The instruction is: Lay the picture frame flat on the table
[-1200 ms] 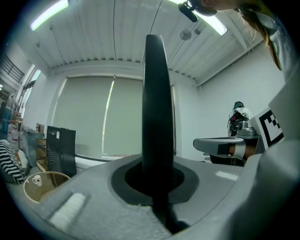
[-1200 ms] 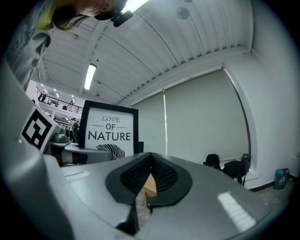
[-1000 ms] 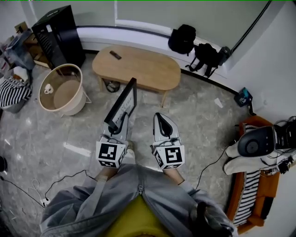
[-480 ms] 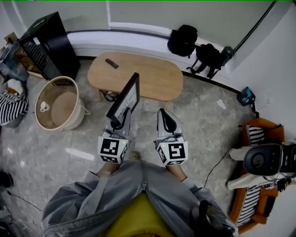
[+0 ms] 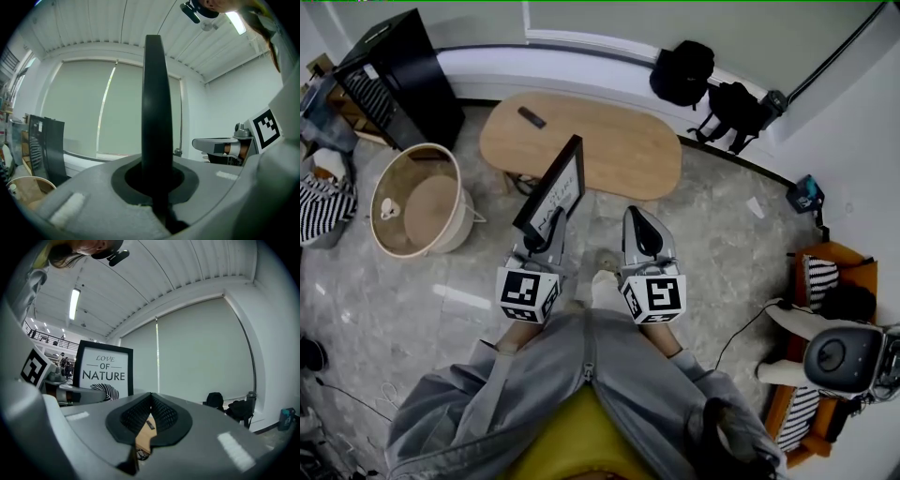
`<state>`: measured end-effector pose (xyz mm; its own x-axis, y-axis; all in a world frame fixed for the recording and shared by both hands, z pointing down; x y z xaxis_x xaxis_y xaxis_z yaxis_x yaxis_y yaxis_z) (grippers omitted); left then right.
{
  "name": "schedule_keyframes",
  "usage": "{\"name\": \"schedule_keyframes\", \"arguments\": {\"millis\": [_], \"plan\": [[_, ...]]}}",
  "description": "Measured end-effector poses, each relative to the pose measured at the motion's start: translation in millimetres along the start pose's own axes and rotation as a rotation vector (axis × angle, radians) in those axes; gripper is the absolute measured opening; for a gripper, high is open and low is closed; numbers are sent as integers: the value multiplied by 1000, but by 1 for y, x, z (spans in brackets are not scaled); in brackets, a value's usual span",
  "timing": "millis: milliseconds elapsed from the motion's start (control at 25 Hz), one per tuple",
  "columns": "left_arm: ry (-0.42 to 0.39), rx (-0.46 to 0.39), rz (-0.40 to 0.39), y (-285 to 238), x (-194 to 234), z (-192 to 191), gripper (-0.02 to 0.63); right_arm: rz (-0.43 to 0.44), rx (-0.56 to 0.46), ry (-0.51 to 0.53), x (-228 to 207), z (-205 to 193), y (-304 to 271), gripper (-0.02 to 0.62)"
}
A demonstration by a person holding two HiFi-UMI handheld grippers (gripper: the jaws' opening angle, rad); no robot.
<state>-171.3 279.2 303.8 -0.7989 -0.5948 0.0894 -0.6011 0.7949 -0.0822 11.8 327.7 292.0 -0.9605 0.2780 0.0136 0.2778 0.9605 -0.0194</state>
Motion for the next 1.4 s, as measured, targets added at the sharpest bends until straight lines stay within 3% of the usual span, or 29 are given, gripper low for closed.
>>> {"name": "schedule_keyframes", "arguments": {"millis": [440,840,1240,1400], "plan": [[8,-28,77,-66,53,-1,11,85,-33,10,-35,-5,-95,-2],[29,-41,148,-207,96,15,11,211,-26,23,-130,-2,-236,-2],[64,-48,137,-355,120,31,11,346,-22,46,-225,3,-373,-2],[74,-47,85,-395,123,34,11,407,-25,64,-247,1,-402,-2]]}}
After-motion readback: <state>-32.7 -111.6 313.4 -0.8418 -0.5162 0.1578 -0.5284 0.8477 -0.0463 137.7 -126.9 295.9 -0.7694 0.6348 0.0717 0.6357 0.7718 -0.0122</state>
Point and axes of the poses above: the fingertips, and each gripper's own axes: y backward along the fingers, x to its left, z out of its top, the point moved 7 cm from there along y, backward along the fingers, and after that the axes turned 5 degrees about z, right-handed, at the moved point
